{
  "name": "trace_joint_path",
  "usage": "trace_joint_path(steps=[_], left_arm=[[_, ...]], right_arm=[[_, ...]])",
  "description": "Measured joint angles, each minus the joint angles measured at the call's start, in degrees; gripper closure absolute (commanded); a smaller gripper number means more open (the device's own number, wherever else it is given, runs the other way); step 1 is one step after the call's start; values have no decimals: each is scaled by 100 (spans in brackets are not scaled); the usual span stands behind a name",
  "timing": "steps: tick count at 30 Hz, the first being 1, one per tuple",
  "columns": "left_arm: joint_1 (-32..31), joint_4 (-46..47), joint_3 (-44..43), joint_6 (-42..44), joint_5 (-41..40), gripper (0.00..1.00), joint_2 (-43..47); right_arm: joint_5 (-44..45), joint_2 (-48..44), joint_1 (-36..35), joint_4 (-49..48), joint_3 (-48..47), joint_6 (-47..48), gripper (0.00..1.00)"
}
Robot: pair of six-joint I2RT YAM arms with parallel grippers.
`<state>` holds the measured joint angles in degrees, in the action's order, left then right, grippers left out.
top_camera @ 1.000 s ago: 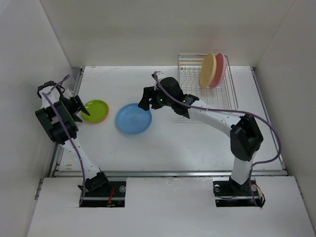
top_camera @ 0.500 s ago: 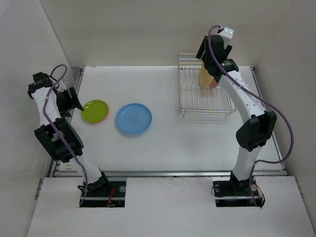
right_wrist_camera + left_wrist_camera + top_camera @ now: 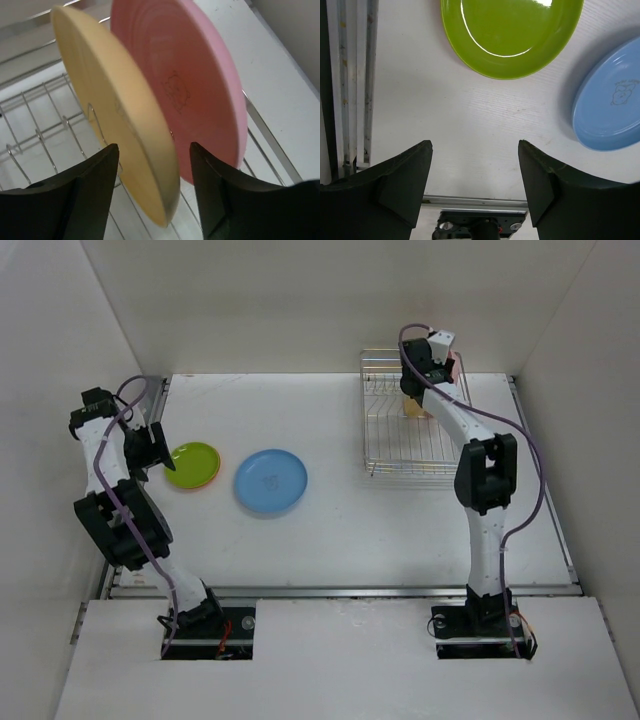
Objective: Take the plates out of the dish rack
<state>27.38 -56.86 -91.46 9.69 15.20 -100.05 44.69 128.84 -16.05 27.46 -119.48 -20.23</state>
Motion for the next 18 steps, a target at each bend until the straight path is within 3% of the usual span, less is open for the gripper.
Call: trace_joint_path(steps=[1, 2, 7, 9, 18], left_arm=[[-35, 0, 15, 0, -28, 33, 17], [-70, -2, 37, 0, -50, 33, 42], [-249, -11, 101, 0, -76, 33, 208], [-304, -17, 107, 0, -87, 33, 295], [-385, -68, 254, 35, -20, 33, 713]], right_arm=[[9, 0, 39, 0, 17, 24, 44], [9, 0, 70, -33, 20, 28, 57], [109, -107, 81, -87, 210, 208, 94], [79, -240, 72, -157, 426, 223, 100], [992, -1631, -372, -387, 885, 1047, 100]])
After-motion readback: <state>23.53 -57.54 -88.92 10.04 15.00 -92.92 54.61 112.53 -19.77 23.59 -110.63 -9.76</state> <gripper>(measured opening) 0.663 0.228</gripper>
